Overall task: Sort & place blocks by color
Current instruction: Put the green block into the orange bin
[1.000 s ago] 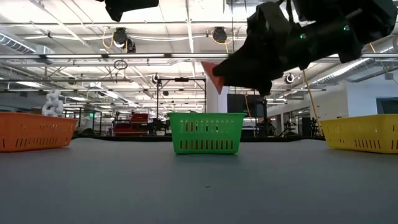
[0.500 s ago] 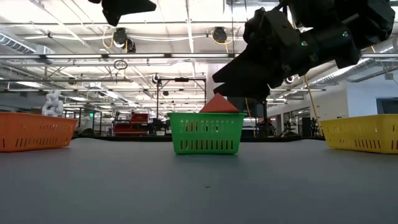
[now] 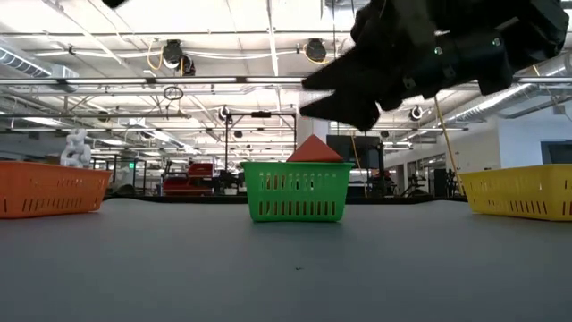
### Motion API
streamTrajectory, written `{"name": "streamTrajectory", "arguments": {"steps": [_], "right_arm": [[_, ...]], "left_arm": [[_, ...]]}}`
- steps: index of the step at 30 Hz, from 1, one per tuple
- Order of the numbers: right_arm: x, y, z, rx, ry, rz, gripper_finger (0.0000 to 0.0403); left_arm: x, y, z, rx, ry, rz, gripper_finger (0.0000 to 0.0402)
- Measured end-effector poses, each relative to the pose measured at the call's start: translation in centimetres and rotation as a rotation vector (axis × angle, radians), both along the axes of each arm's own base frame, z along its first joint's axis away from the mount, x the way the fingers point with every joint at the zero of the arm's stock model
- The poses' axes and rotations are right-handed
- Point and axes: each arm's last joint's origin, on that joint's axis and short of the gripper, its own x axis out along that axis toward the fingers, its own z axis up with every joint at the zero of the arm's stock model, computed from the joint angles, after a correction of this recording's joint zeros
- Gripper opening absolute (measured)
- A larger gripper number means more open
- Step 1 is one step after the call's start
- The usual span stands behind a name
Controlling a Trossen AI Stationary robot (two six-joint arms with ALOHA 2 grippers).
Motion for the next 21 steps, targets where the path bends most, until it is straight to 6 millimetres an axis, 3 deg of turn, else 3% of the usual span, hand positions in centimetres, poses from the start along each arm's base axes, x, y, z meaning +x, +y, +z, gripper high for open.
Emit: {"name": "streamTrajectory", "arguments": {"steps": [6, 13, 17, 21], "right_arm": [[0.1, 0.4, 1.2, 0.027, -0.120, 0.064, 0.0283], [0.3, 0.3, 2.7, -0.037, -0.276, 0.067, 0.0283], [1.4, 1.4, 2.8, -0.157, -0.145, 0.052, 0.0277], [3.1, 4.2, 4.1, -0.337, 0.168, 0.089, 0.0270]], "left_arm": [[1.6, -3.9, 0.2, 0.113, 0.241, -0.031, 0.0175], [3.5, -7.0, -1.1, 0.165, 0.289, -0.074, 0.0175], [3.7, -7.1, -1.8, 0.190, 0.293, -0.061, 0.0175], [3.7, -6.8, -2.3, 0.250, 0.276, -0.033, 0.0175]]}}
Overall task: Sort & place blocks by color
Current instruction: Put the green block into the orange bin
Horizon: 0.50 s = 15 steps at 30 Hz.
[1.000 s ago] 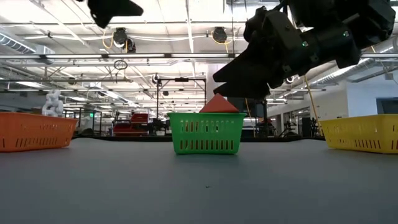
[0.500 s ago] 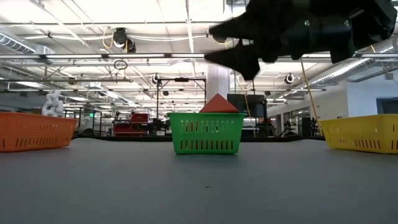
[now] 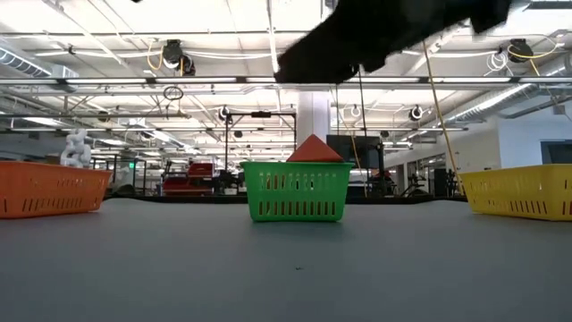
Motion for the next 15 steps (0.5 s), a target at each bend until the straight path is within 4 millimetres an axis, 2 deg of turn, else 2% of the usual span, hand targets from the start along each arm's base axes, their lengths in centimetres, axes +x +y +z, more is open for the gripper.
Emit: {"name": "streamTrajectory", "arguments": {"steps": [4, 9, 15], "right_arm": [[0.1, 2.1, 2.6, -0.092, 0.260, -0.032, 0.0271], [-1.4, 3.7, 5.5, -0.034, 0.474, -0.135, 0.0270], [-3.8, 5.7, 5.5, 0.192, 0.676, -0.236, 0.0268]], "left_arm": [[0.1, 0.2, 0.1, 0.058, -0.033, 0.004, 0.0175], [0.1, 0.4, 0.2, 0.123, -0.063, 0.020, 0.0175], [0.5, 1.0, 0.3, 0.194, -0.101, 0.062, 0.0175]]}}
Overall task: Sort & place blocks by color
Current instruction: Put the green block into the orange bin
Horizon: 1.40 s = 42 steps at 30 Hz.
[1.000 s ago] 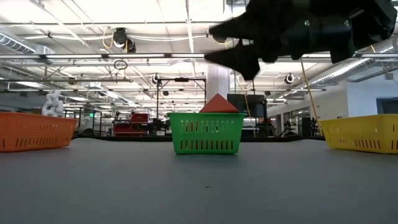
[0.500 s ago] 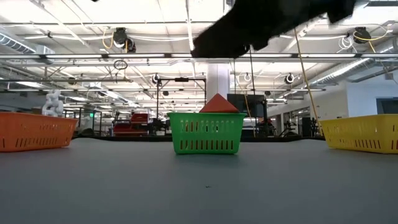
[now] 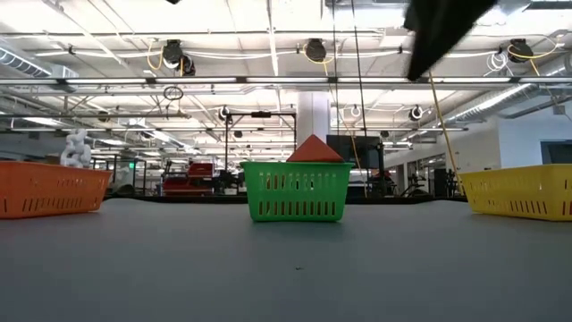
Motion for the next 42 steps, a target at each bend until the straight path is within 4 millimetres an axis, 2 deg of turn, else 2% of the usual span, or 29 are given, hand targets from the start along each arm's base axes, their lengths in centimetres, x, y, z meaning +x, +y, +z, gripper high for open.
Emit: {"name": "streamTrajectory", "arguments": {"steps": [8, 15, 20, 25, 42], "right_arm": [[-2.4, 3.5, -2.0, 0.243, 0.295, -0.135, 0.0268], [-4.1, 5.7, -3.4, 0.280, 0.438, -0.273, 0.0267], [-4.5, 6.4, -4.8, 0.256, 0.493, -0.416, 0.0267], [-4.3, 7.3, -6.3, 0.247, 0.513, -0.446, 0.0267], [-4.6, 7.1, -7.8, 0.247, 0.486, -0.515, 0.0261]], "left_arm": [[0.8, 1.4, 0.0, 0.073, 0.026, 0.008, 0.0175], [1.3, 2.4, -0.1, 0.107, 0.053, 0.014, 0.0175], [1.6, 3.0, -0.1, 0.115, 0.059, 0.026, 0.0175], [1.9, 3.5, -0.1, 0.129, 0.068, 0.026, 0.0175], [2.2, 4.0, -0.1, 0.137, 0.075, 0.030, 0.0175]]}}
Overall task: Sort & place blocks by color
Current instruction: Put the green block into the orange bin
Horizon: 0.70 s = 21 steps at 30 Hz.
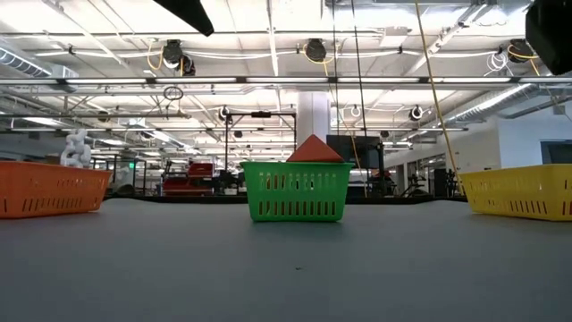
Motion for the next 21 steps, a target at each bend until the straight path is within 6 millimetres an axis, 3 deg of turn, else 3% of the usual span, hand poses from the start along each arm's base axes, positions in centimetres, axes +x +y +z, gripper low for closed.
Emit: {"name": "streamTrajectory", "arguments": {"steps": [5, 14, 18, 21], "right_arm": [[-0.1, -0.1, -0.6, 0.004, -0.005, 0.006, 0.0228], [-0.5, -0.3, -1.4, 0.001, -0.005, 0.049, 0.0127], [-0.4, -0.3, -1.4, -0.008, -0.034, 0.085, 0.0125], [0.1, -0.5, -0.9, -0.061, -0.150, 0.115, 0.0125]], "left_arm": [[0.0, 0.0, 0.0, -0.001, 0.001, 0.000, 0.0175], [0.0, 0.0, 0.0, -0.005, -0.002, 0.005, 0.0175], [0.0, 0.0, 0.0, -0.006, -0.003, 0.005, 0.0175], [0.0, 0.0, 0.0, -0.006, -0.003, 0.005, 0.0175]]}}
